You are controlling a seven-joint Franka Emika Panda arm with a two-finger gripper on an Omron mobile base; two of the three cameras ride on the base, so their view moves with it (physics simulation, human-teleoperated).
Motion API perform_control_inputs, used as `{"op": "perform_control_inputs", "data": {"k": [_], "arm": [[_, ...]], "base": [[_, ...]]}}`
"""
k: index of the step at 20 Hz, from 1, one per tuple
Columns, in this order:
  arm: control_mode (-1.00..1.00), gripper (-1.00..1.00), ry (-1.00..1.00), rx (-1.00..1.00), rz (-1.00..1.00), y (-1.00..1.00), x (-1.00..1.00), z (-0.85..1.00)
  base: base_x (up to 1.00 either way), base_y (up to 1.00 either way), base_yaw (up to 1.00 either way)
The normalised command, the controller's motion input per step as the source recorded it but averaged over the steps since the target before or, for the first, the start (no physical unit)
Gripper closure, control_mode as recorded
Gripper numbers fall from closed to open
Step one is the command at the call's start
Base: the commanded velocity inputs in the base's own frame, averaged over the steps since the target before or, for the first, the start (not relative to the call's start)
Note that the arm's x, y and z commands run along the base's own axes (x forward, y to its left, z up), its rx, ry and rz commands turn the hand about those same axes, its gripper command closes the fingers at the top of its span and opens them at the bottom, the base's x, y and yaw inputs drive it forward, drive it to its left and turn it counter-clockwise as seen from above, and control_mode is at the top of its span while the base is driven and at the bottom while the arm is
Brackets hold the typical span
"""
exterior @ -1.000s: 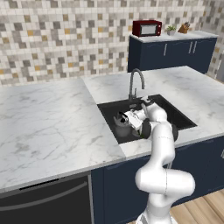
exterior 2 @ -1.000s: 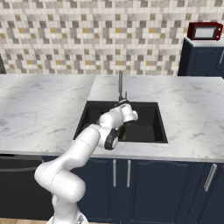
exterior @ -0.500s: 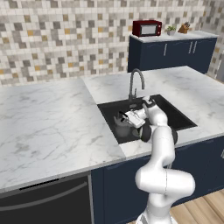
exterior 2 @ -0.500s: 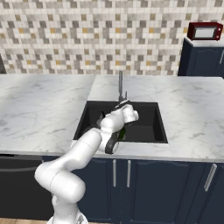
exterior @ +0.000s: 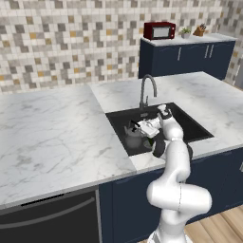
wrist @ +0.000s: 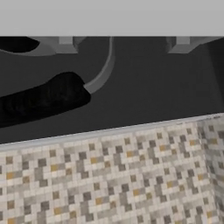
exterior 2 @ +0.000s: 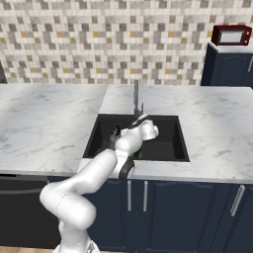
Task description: Open the cabinet, pick the kettle from the cabinet, and place it in the sink.
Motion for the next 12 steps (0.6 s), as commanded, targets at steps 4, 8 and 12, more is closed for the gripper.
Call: {"op": "perform_control_inputs", "data": {"k": [4,8,12], "arm": [[-1.00,-1.00,0.01,-0.03,0.00,-0.13,0.01,-0.14],[-1.00,-1.00,0.00,-0.12,-0.06,-0.08,0.05,-0.19],[-1.00,-1.00,0.00,-0.19,-0.18,0.00,0.08,-0.21]], "base": [[0.00,0.00,0.00],[0.00,0.00,0.00],[0.00,0.00,0.00]]}}
